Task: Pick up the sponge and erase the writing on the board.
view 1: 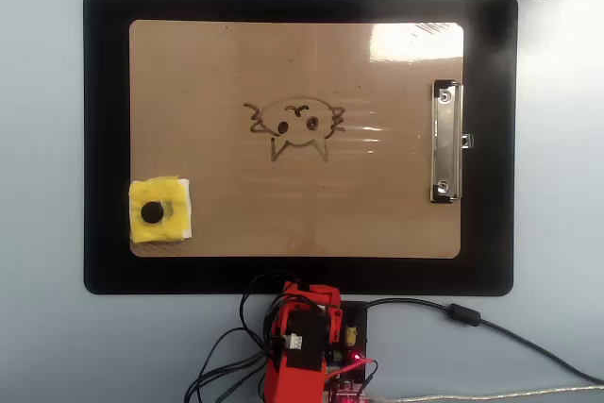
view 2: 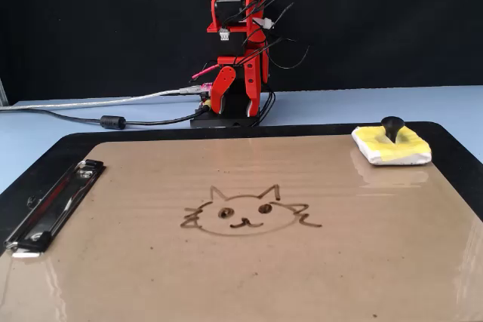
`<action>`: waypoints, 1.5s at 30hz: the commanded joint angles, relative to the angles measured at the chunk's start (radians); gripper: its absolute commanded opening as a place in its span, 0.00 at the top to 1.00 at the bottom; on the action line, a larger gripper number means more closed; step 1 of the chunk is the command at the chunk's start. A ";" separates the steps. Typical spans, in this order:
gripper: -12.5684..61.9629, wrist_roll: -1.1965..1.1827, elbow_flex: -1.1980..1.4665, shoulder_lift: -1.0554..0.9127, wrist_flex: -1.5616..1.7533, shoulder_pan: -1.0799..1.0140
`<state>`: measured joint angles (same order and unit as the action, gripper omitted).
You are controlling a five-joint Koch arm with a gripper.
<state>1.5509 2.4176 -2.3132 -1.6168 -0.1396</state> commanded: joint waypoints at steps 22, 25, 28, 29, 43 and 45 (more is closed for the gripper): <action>0.37 0.028 -0.258 -0.035 -0.043 0.112; 0.37 0.054 -0.551 0.002 0.041 0.344; 0.37 0.110 -0.658 0.080 0.249 0.572; 0.37 0.140 -0.663 0.089 0.394 0.672; 0.38 0.215 -0.264 0.520 1.844 1.074; 0.38 0.207 -0.259 0.541 1.847 1.141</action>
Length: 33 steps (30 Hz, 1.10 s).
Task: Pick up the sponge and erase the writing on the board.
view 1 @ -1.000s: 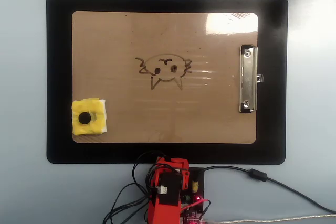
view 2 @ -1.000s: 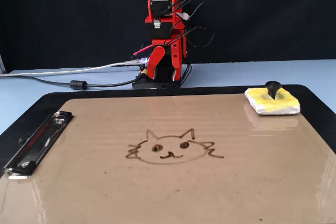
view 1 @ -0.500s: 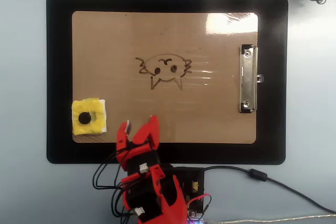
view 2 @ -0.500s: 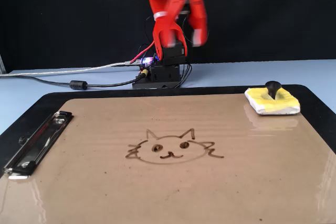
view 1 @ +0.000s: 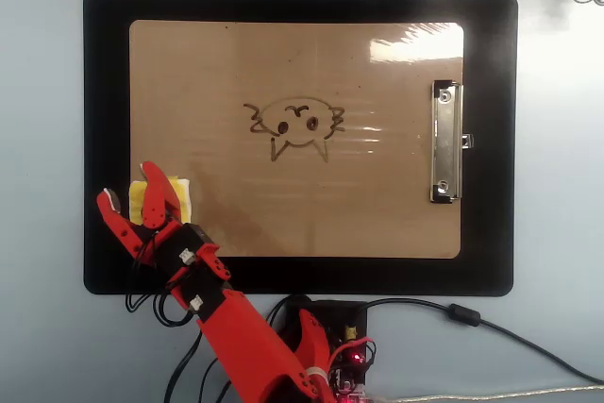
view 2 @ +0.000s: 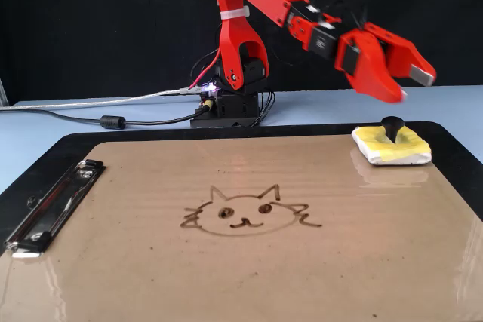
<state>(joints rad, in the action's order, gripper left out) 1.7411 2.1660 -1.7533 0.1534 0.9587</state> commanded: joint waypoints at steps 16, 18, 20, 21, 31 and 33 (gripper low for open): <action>0.38 -0.049 0.158 0.017 0.086 0.137; 0.38 -0.067 0.167 0.017 0.087 0.126; 0.38 -0.074 0.167 0.018 0.089 0.106; 0.38 -0.078 0.166 0.018 0.087 0.100; 0.39 -0.115 0.160 0.132 0.130 0.094; 0.39 -0.115 0.160 0.147 0.152 0.094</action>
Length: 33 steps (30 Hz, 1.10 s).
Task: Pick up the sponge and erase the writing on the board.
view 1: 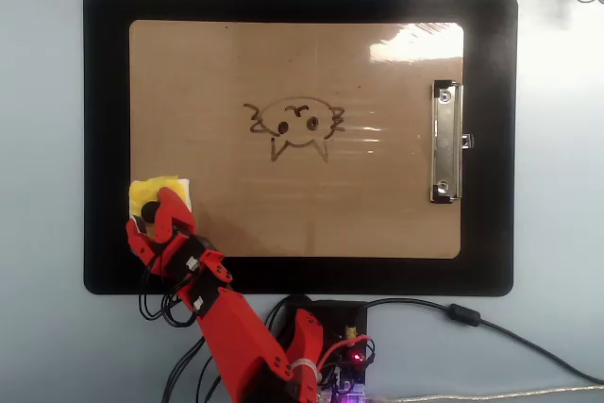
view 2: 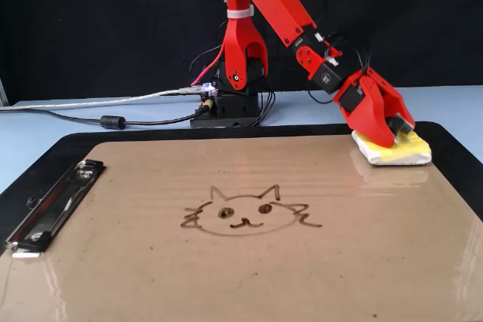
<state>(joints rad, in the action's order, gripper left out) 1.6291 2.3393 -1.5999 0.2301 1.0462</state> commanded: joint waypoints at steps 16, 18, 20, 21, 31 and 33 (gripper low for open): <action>0.78 -0.103 0.043 0.005 0.112 -0.017; 0.88 -0.101 0.060 -0.021 0.112 -0.017; 0.94 -0.098 0.072 -0.058 0.112 -0.032; 0.94 -0.097 0.072 -0.069 0.112 -0.055; 0.94 -0.115 0.034 -0.291 -0.156 -0.640; 0.94 -0.176 0.029 -0.325 -0.239 -0.764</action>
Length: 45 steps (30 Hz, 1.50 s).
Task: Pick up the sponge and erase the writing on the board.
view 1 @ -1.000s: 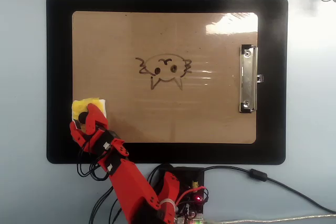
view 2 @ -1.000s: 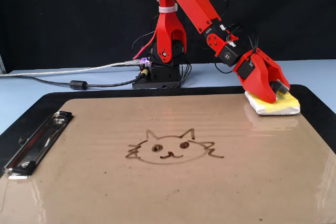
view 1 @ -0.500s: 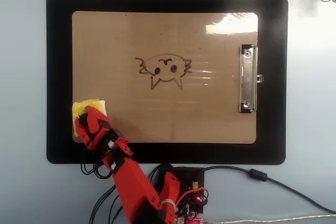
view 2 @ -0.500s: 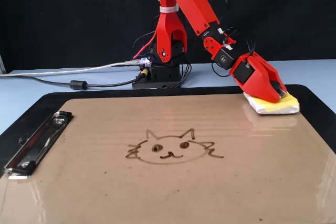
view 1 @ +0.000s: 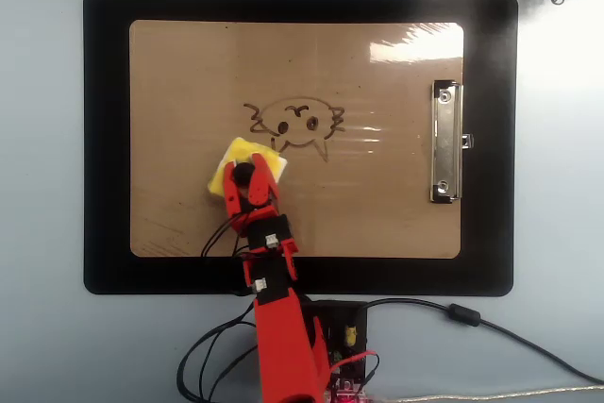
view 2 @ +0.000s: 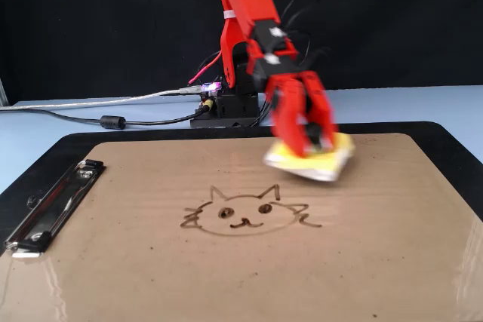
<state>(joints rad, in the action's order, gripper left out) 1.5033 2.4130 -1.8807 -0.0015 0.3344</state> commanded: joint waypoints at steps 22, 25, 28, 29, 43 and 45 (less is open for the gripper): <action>0.94 -0.276 0.058 -0.043 -0.072 -0.446; 0.94 -0.278 -0.155 0.261 0.008 -0.446; 0.94 -0.279 -0.402 0.597 0.112 -0.449; 0.94 -0.278 -0.465 0.681 0.155 -0.446; 0.94 -0.276 -0.258 0.643 0.420 -0.479; 0.94 -0.275 -0.468 0.841 0.477 -0.528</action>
<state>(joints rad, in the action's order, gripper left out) 1.2379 1.9313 -1.1060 0.4234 -0.1565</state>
